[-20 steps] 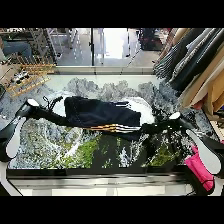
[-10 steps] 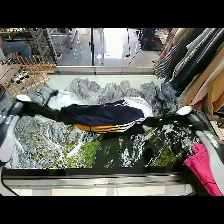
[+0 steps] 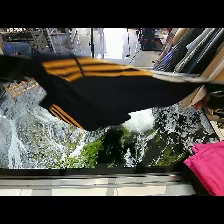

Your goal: Fold the clothes and pants, and hang the long-sleeved shirts on hangers.

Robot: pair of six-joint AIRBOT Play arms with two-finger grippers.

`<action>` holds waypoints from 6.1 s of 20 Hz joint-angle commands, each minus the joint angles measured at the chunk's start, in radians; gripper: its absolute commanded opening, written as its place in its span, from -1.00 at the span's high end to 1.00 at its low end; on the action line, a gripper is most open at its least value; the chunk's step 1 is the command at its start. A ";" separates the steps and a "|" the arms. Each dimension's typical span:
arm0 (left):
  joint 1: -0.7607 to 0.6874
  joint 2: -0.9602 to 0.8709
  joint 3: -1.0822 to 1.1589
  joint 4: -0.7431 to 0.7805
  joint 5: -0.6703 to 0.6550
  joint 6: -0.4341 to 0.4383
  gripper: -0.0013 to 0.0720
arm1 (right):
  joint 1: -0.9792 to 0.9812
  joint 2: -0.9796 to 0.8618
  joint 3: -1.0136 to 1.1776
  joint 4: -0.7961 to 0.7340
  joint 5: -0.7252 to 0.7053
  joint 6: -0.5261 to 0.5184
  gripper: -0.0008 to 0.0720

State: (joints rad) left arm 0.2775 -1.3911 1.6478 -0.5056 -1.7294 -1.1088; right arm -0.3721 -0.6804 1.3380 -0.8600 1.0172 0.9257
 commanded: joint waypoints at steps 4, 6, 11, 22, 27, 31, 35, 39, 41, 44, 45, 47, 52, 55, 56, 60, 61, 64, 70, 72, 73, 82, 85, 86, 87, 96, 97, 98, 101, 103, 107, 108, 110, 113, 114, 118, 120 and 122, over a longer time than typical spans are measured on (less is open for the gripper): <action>0.024 0.318 0.001 -0.281 0.029 0.008 0.93 | -0.045 0.165 0.301 -0.134 -0.081 0.008 0.95; 0.024 0.374 0.001 -0.238 0.029 0.040 0.93 | -0.045 0.145 0.357 -0.142 -0.122 0.003 0.95; 0.004 0.350 -0.030 0.541 0.239 -0.007 0.93 | -0.045 -0.098 0.364 0.002 0.096 0.003 0.95; -0.225 -0.293 -0.252 0.791 1.126 0.085 0.78 | 0.234 -1.093 0.315 -0.001 -0.402 0.259 0.94; -0.154 -0.364 -0.129 0.707 1.137 0.261 -0.98 | 0.196 -1.160 0.497 -0.008 -0.284 0.415 -0.39; -0.047 -0.332 -0.112 0.861 0.812 0.146 -0.94 | 0.159 -1.132 0.508 -0.036 0.292 0.389 -0.41; -0.011 -0.324 -0.113 1.331 0.505 -0.196 -0.48 | 0.192 -1.033 0.229 -0.031 0.450 0.394 -0.39; -0.028 -0.324 -0.113 1.360 0.358 -0.211 -0.48 | 0.302 -0.976 -0.008 -0.030 0.282 0.340 -0.45; -0.040 -0.323 -0.113 1.330 0.354 -0.211 -0.48 | 0.363 -1.000 -0.026 -0.034 0.206 0.330 -0.45; -0.049 -0.323 -0.113 1.328 0.330 -0.211 -0.48 | 0.393 -1.048 -0.024 -0.034 0.093 0.329 -0.45; -0.049 -0.323 -0.113 1.328 0.319 -0.211 -0.48 | 0.393 -1.058 -0.024 -0.037 0.064 0.314 -0.45; -0.050 -0.323 -0.113 1.328 0.311 -0.211 -0.48 | 0.393 -1.065 -0.024 -0.033 0.021 0.275 -0.44; -0.053 -0.323 -0.113 1.304 0.311 -0.208 -0.48 | 0.446 -1.067 -0.024 -0.032 0.000 0.197 0.04; -0.058 -0.323 -0.113 1.305 0.310 -0.208 -0.48 | 0.480 -1.067 -0.015 -0.105 0.015 0.199 0.96; -0.058 -0.323 -0.113 1.305 0.303 -0.208 -0.48 | 0.472 -1.065 0.005 -0.214 0.002 0.253 0.95; -0.074 -0.325 -0.114 1.305 0.298 -0.211 -0.49 | 0.354 -1.067 0.187 -0.601 -0.269 0.615 0.96; -0.085 -0.328 -0.114 1.305 0.312 -0.212 -0.49 | 0.320 -1.078 0.225 -0.581 -0.355 0.653 0.96; -0.149 -0.344 -0.122 1.305 0.407 -0.226 -0.51 | 0.267 -1.115 0.314 -0.472 -0.368 0.644 -0.62; -0.247 -0.420 -0.124 1.309 0.524 -0.311 -0.53 | 0.100 -1.041 0.158 -0.204 0.240 0.556 -0.53; -0.250 -0.456 -0.126 1.308 0.522 -0.392 -0.53 | 0.060 -0.918 -0.075 -0.135 0.207 0.552 -0.46; -0.250 -0.470 -0.126 1.305 0.523 -0.416 -0.53 | 0.045 -0.858 -0.190 -0.077 0.195 0.513 -0.46; -0.277 -0.513 -0.126 1.240 0.661 -0.531 -0.74 | 0.030 -0.746 -0.478 0.097 0.074 0.500 -0.60; -0.295 -0.541 -0.126 1.192 0.690 -0.531 -0.74 | 0.030 -0.748 -0.478 0.096 0.026 0.525 -0.58; -0.302 -0.552 -0.126 1.179 0.699 -0.531 -0.74 | 0.030 -0.749 -0.478 0.097 0.005 0.525 -0.58; -0.309 -0.561 -0.126 1.162 0.710 -0.531 -0.74 | 0.031 -0.749 -0.478 0.097 -0.018 0.525 -0.58; -0.319 -0.610 -0.126 1.082 0.726 -0.530 0.80 | 0.137 -0.824 -0.478 0.107 -0.246 0.536 -0.05; -0.319 -0.610 -0.126 1.078 0.731 -0.530 0.93 | 0.156 -0.826 -0.478 0.107 -0.291 0.557 0.25; -0.319 -0.609 -0.126 1.075 0.732 -0.530 0.93 | 0.173 -0.826 -0.478 0.107 -0.327 0.572 0.50; -0.313 -0.602 -0.123 1.003 0.671 -0.477 0.93 | 0.183 -0.814 -0.467 0.113 -0.288 0.568 0.95; -0.291 -0.565 -0.109 0.969 0.578 -0.355 0.94 | 0.176 -0.734 -0.438 0.045 -0.196 0.486 0.95; -0.225 -0.370 0.008 1.079 0.285 -0.260 0.94 | 0.146 -0.378 -0.293 -0.254 -0.009 0.471 0.95; -0.214 -0.307 0.057 1.117 0.196 -0.259 0.94 | 0.129 -0.261 -0.242 -0.300 0.011 0.470 0.95; -0.199 -0.169 0.171 1.159 0.018 -0.259 0.94 | 0.104 -0.038 -0.133 -0.370 0.004 0.467 0.95; -0.182 0.070 0.325 1.155 -0.047 -0.258 0.94 | 0.102 0.202 0.036 -0.404 -0.042 0.467 0.95; -0.177 0.151 0.373 1.156 -0.046 -0.247 0.93 | 0.102 0.252 0.093 -0.404 -0.070 0.466 0.95; -0.158 0.450 0.425 1.178 0.090 -0.117 0.93 | 0.102 0.294 0.289 -0.397 -0.161 0.438 0.95; -0.157 0.531 0.425 1.272 0.199 -0.114 0.93 | 0.102 0.236 0.325 -0.389 -0.176 0.423 0.95; -0.157 0.509 0.407 1.344 0.230 -0.158 0.93 | 0.102 0.132 0.325 -0.354 -0.141 0.422 0.95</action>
State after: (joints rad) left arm 0.1165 -0.9413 2.0560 0.7315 -1.5909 -1.2598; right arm -0.2695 -0.4713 1.6157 -1.2438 0.8654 1.3590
